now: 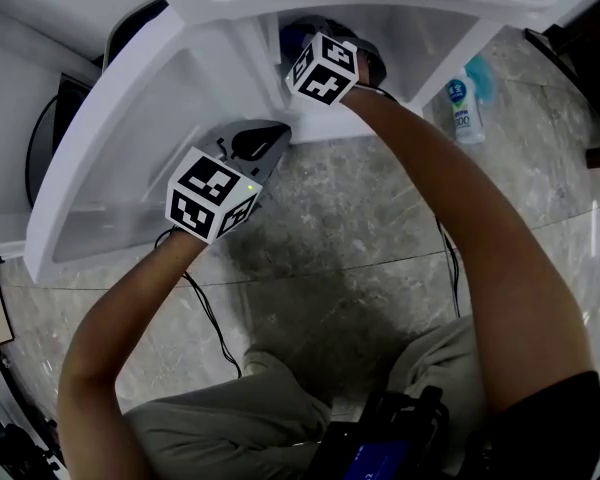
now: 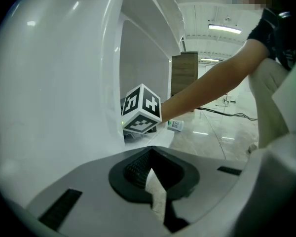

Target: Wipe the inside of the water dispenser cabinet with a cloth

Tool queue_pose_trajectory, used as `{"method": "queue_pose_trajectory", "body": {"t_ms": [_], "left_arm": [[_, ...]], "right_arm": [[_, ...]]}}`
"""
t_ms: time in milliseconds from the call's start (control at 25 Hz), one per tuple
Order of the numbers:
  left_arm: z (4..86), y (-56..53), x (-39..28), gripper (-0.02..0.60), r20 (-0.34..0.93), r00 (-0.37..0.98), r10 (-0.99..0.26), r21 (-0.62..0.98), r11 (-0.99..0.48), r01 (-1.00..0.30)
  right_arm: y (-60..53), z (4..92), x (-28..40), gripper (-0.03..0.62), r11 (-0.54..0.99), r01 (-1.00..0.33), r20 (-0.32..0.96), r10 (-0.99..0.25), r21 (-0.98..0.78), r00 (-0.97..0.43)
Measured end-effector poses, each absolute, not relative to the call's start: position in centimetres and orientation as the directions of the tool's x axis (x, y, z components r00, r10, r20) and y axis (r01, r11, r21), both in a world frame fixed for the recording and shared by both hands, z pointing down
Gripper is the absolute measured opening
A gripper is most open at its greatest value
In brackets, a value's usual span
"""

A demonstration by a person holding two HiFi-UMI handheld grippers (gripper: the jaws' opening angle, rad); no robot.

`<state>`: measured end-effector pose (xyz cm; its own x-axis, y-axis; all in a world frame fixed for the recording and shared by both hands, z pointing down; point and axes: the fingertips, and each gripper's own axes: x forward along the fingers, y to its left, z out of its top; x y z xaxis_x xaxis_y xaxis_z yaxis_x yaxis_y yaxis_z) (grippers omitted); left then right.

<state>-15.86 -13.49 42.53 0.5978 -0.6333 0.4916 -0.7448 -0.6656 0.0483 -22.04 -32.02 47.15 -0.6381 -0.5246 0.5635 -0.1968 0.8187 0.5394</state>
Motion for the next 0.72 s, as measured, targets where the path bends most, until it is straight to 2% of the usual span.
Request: {"method": "queue_pose_trajectory", "body": {"t_ms": [120, 280, 720], "left_arm": [[42.5, -13.6, -15.5, 0.006, 0.488, 0.602, -0.632, 0.045, -0.670, -0.741], [42.3, -14.3, -14.7, 0.006, 0.470, 0.603, -0.644, 0.026, -0.673, -0.739], [43.3, -13.1, -14.4, 0.006, 0.486, 0.610, -0.625, 0.041, -0.681, -0.731]], "right_arm": [[-31.1, 47.2, -21.7, 0.135, 0.835, -0.180, 0.574, -0.497, 0.520, -0.650], [-28.1, 47.6, -21.1, 0.133, 0.844, -0.076, 0.602, -0.439, 0.531, -0.667], [-30.2, 48.6, -21.8, 0.133, 0.812, -0.048, 0.624, -0.484, 0.582, -0.614]]}}
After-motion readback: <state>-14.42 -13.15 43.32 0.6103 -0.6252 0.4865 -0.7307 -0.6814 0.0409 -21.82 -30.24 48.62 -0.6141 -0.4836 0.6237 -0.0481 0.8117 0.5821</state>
